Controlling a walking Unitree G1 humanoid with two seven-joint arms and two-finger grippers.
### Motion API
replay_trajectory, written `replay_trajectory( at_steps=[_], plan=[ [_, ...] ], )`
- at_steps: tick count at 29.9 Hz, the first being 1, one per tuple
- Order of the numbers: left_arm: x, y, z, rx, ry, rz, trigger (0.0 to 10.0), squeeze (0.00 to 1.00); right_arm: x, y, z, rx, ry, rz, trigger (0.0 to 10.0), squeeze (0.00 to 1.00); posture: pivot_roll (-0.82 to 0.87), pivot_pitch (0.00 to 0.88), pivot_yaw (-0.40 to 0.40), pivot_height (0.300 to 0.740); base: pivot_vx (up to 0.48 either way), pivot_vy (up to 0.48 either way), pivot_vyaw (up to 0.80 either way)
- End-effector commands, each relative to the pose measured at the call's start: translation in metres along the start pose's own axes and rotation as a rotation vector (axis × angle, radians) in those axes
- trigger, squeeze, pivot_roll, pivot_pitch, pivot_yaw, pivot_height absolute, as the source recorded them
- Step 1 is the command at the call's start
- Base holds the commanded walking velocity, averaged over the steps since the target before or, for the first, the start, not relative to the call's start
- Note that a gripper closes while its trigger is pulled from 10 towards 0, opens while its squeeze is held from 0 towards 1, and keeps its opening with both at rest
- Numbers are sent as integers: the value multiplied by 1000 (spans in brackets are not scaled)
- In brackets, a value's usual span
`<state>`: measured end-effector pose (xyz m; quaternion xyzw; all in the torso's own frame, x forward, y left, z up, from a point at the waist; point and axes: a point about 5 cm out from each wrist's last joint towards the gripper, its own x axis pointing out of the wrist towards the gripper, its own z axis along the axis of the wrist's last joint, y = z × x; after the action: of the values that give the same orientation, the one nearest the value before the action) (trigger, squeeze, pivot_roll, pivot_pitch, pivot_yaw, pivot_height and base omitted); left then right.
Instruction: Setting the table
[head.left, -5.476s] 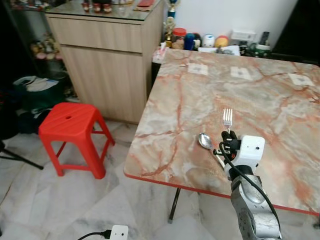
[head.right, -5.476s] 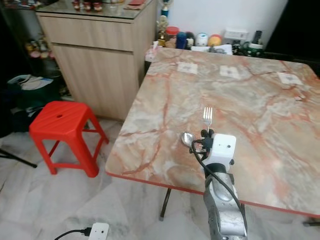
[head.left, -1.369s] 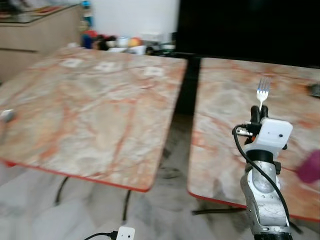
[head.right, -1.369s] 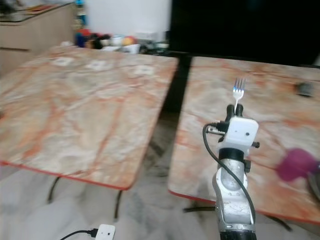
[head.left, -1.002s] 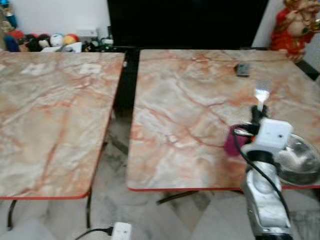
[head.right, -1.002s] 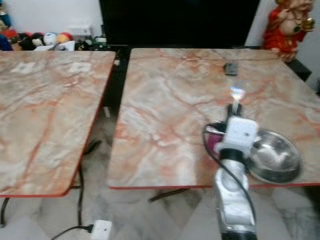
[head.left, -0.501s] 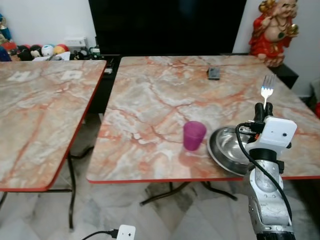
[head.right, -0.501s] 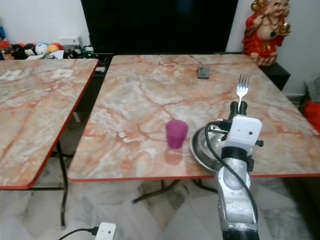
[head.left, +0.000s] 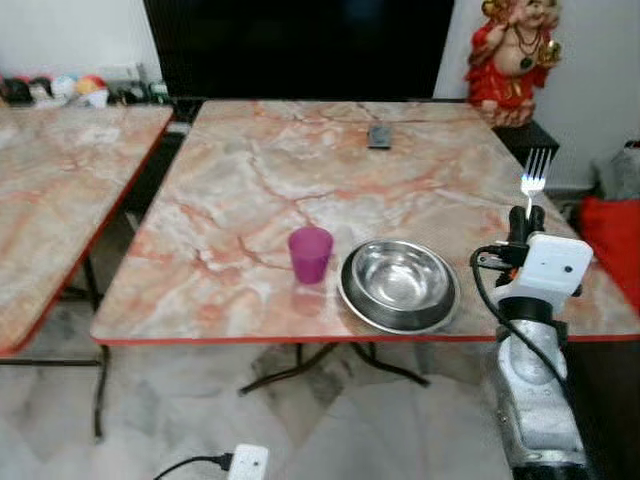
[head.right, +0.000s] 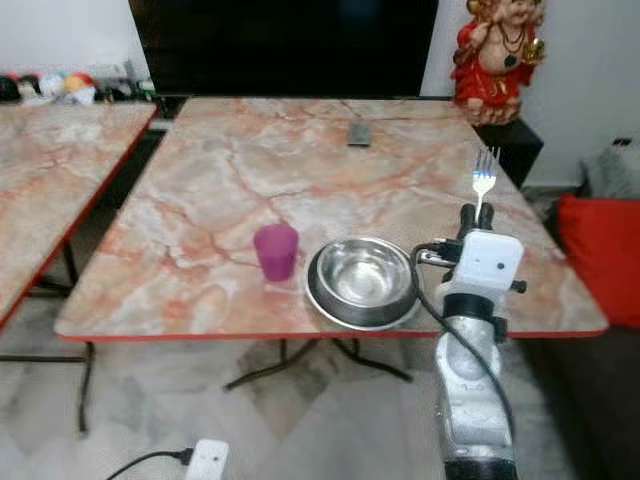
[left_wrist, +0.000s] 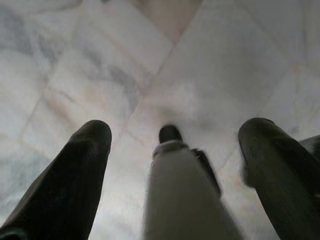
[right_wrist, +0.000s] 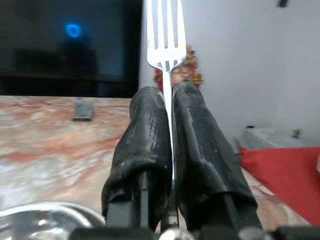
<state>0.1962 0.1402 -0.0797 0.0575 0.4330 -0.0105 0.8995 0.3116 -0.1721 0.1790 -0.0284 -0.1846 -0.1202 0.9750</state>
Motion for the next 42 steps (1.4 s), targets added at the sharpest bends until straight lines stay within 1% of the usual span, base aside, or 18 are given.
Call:
replay_trajectory(
  at_steps=[1,13,17,18,20,23,26,28,31,32,33,34,35,36,38,39,41,42],
  plan=[
    [-1,-3,-6,5,23,-2,10000,0,2,-7,2,-14,-5,-18,10000,0,4,87,-13,740,0,0,0],
    [-1,-3,-7,-3,27,-1,10000,0,1,-5,-2,-15,14,-7,10000,0,4,88,-11,740,0,0,0],
    [-1,-1,-6,40,27,-1,10000,0,1,-4,-2,-17,17,-4,10000,0,-5,87,-10,740,0,0,0],
    [-1,-1,-6,43,26,7,10000,0,1,-5,-2,-17,17,-3,10000,0,-5,87,-10,740,0,0,0],
    [-1,1,-6,15,22,53,10000,0,1,-6,-3,-22,20,1,10000,0,1,87,-9,740,0,0,0],
    [-1,2,-6,3,12,72,10000,0,1,-6,-3,-22,22,0,10000,0,2,86,-8,740,0,0,0],
    [-2,2,-4,-6,-17,96,10000,0,1,-5,-3,-19,20,2,10000,0,5,84,-9,740,0,0,0],
    [-3,3,0,-16,-83,115,10000,0,1,-4,-3,-16,19,8,10000,0,7,86,-12,740,0,0,0],
    [-4,2,3,-24,-130,107,10000,0,1,-4,-3,-15,20,9,10000,0,14,85,-13,740,0,0,0],
    [-5,16,1,-29,-162,113,10000,0,1,-4,-3,-15,21,10,10000,0,14,85,-13,740,0,0,0],
    [-12,53,-7,-46,-213,129,10000,0,1,-3,-4,-15,22,12,10000,0,15,84,-14,740,0,0,0],
    [-20,80,-12,-44,-251,143,10000,0,1,-3,-4,-15,23,14,10000,0,15,84,-14,740,0,0,0],
    [-26,95,-13,-40,-288,140,10000,0,1,-3,-5,-14,24,17,10000,0,15,82,-15,740,0,0,0],
    [-29,102,-18,-40,-274,130,10000,0,1,-2,-5,-13,25,20,10000,0,15,82,-15,740,0,0,0],
    [-28,104,-28,-44,-206,103,10000,0,1,-1,-5,-12,26,24,10000,0,15,82,-15,740,0,0,0],
    [-28,104,-36,-39,-156,85,10000,0,1,0,-5,-11,27,27,10000,0,13,75,-14,740,0,0,0],
    [-29,105,-46,-21,-107,77,10000,0,1,0,-5,-11,28,28,10000,0,13,75,-14,740,0,0,0],
    [-32,107,-55,-13,-69,79,10000,0,1,-1,-5,-12,27,29,10000,0,4,69,-9,740,0,0,0]
  ],
)
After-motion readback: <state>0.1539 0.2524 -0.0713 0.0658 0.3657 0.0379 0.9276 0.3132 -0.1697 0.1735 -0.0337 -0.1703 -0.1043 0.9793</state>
